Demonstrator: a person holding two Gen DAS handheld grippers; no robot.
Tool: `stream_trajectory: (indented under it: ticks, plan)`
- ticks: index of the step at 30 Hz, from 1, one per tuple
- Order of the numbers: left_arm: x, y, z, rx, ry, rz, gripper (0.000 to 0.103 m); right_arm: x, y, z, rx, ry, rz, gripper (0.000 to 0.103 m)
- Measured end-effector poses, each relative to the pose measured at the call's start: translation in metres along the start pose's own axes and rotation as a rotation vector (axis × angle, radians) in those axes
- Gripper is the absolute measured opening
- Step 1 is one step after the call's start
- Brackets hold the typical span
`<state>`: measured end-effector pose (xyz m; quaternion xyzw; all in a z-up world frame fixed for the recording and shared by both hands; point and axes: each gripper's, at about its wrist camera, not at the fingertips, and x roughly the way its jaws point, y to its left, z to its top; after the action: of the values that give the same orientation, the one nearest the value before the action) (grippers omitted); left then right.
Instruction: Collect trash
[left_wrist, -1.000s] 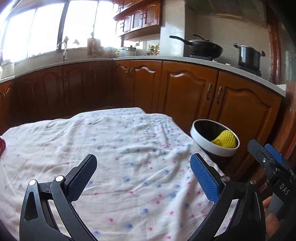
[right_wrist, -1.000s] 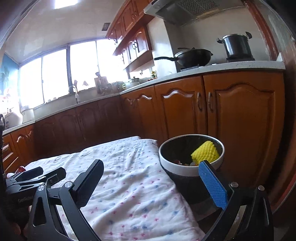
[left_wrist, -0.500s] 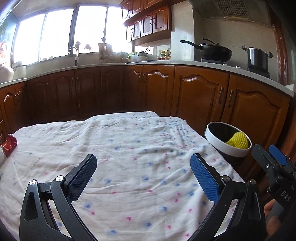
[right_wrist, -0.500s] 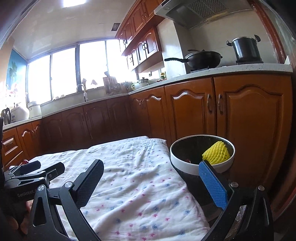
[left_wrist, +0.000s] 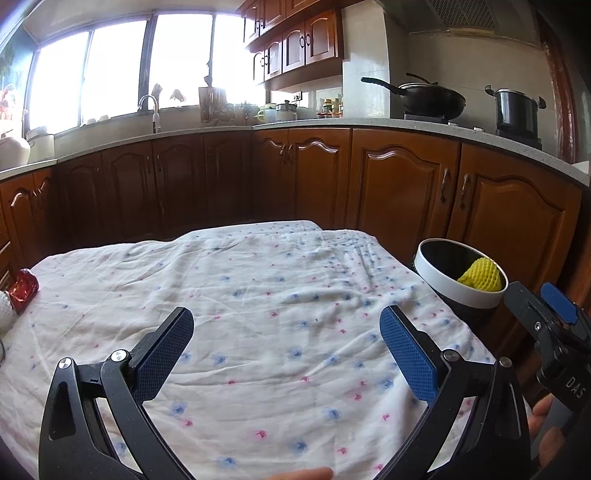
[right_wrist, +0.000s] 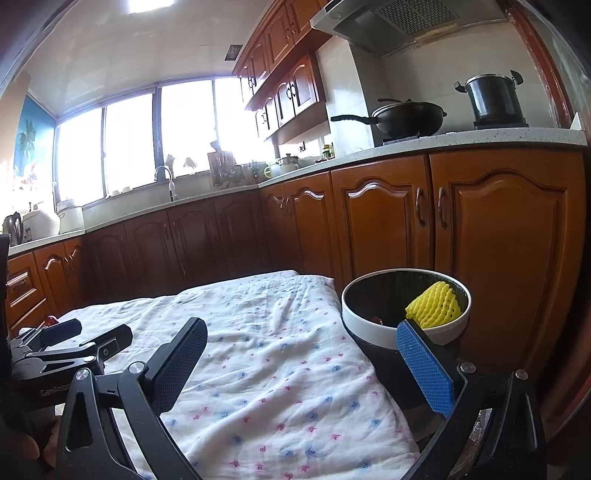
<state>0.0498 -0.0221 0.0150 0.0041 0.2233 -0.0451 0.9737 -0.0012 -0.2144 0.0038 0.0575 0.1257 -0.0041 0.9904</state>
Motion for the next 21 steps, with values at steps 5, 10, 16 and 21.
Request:
stream_trajectory:
  ticks: [5, 10, 16, 21]
  plan:
    - [-0.0001, -0.0001, 0.0006, 0.000, -0.006, 0.008, 0.103, 0.0004, 0.0010, 0.0002, -0.002, -0.002, 0.000, 0.103]
    - [-0.0001, -0.0013, 0.0010, 0.003, -0.005, 0.016, 0.103, 0.0000, 0.0009, 0.0004, -0.001, -0.002, -0.002, 0.103]
    - [0.0004, -0.0022, 0.0009, 0.003, -0.004, 0.019, 0.103, 0.0000, -0.0006, 0.0009, 0.002, -0.001, 0.003, 0.103]
    - [0.0003, -0.0028, 0.0000, 0.015, -0.003, 0.012, 0.103, -0.0007, -0.0024, 0.0004, 0.008, 0.000, 0.002, 0.103]
